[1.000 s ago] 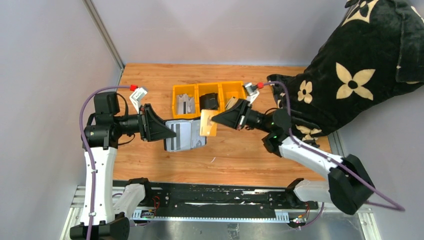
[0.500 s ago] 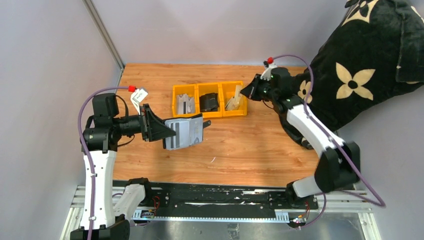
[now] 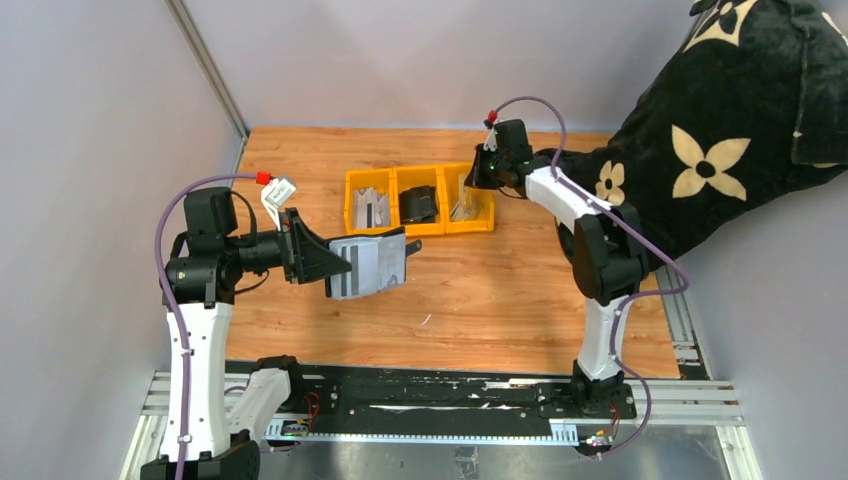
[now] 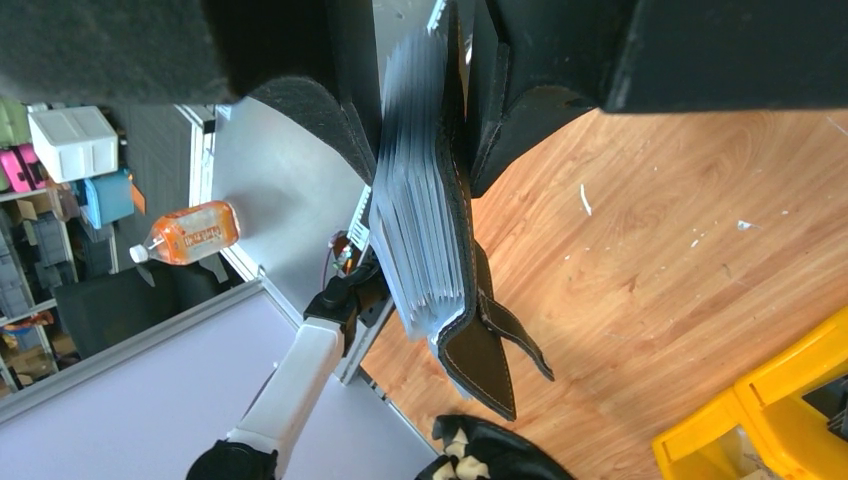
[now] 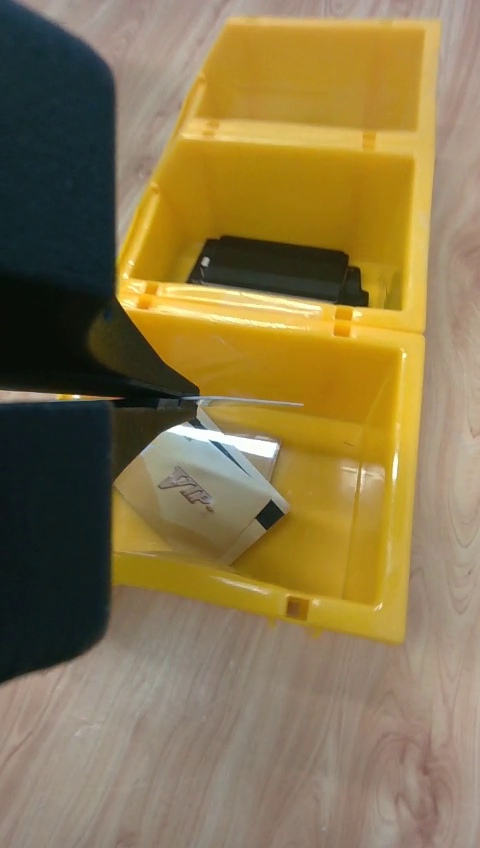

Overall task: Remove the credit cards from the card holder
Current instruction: Place the credit card in the storage box.

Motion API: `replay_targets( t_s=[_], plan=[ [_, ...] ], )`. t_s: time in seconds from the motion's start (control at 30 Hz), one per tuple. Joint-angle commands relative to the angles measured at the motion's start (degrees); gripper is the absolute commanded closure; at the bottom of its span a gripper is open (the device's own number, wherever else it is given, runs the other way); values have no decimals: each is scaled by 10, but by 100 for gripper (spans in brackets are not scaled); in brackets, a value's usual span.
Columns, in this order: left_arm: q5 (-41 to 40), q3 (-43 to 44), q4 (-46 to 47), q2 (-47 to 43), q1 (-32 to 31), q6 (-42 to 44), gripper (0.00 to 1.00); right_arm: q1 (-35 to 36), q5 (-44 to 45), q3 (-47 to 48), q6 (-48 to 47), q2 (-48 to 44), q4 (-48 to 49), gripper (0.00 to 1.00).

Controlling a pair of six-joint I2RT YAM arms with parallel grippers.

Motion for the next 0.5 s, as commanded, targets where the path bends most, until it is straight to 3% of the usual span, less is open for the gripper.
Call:
replay_targets(
  t_s=[0.0, 0.17, 0.37, 0.47],
  plan=[
    [13, 11, 4, 1, -2, 6, 93, 22, 33, 31, -31, 41, -8, 100],
    [13, 11, 4, -1, -2, 8, 93, 27, 62, 18, -47, 38, 3, 93],
    [4, 14, 4, -1, -2, 13, 94, 35, 109, 19, -68, -16, -16, 59],
    [-10, 13, 5, -6, -2, 16, 96, 47, 118, 15, -78, -78, -19, 47]
  ],
)
